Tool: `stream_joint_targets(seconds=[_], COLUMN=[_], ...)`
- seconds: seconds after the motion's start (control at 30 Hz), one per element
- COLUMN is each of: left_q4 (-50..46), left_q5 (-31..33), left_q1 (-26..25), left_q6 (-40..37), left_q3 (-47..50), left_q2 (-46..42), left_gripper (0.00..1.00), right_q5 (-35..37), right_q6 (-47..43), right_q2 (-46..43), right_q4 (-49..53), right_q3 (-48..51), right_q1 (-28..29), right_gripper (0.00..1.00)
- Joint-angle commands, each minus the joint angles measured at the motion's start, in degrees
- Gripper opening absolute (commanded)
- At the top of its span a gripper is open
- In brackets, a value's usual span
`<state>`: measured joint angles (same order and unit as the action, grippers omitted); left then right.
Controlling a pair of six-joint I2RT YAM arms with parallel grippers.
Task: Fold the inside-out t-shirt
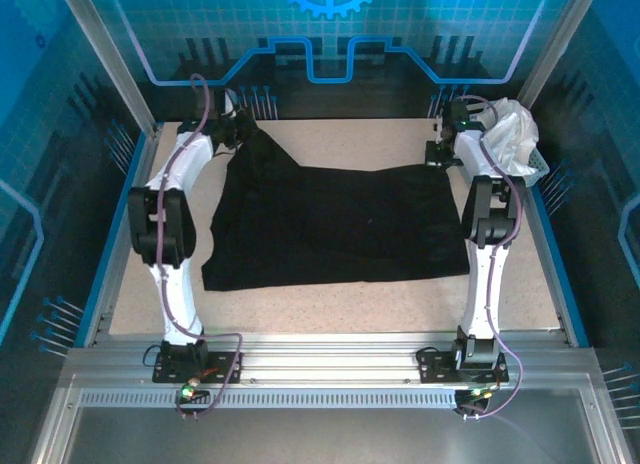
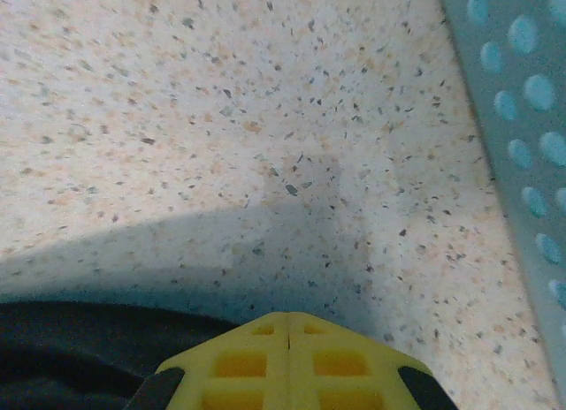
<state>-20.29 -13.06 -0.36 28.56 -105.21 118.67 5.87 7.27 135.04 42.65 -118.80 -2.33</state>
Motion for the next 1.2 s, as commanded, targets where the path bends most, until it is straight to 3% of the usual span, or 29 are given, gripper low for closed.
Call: stream_joint_targets(seconds=[0.0, 0.27, 0.5, 0.8, 1.17], left_q4=[1.79, 5.66, 3.18, -0.38, -3.51], left_q5=[-2.29, -8.58, -9.48, -13.03, -16.84], left_q1=[1.12, 4.22, 4.84, 7.04, 7.22], left_q6=[1.88, 8.71, 11.54, 14.35, 15.22], left_q3=[6.89, 23.87, 34.58, 42.89, 54.39], left_q2=[-5.25, -18.79, -29.28, -41.04, -49.15], left_gripper=[0.0, 0.0, 0.0, 0.0, 0.0], right_q5=[-1.16, 1.5, 4.28, 7.18, 7.02], right_q6=[-1.44, -4.2, -4.72, -3.14, -0.09], right_q2=[-5.55, -14.81, -22.36, -29.22, -32.8], right_q4=[-2.44, -3.16, -3.1, 0.03, 0.14], right_q3=[2.86, 13.51, 23.73, 32.58, 43.79], right_q1=[-0.84, -1.62, -1.78, -3.26, -3.45], right_gripper=[0.0, 0.0, 0.0, 0.0, 0.0])
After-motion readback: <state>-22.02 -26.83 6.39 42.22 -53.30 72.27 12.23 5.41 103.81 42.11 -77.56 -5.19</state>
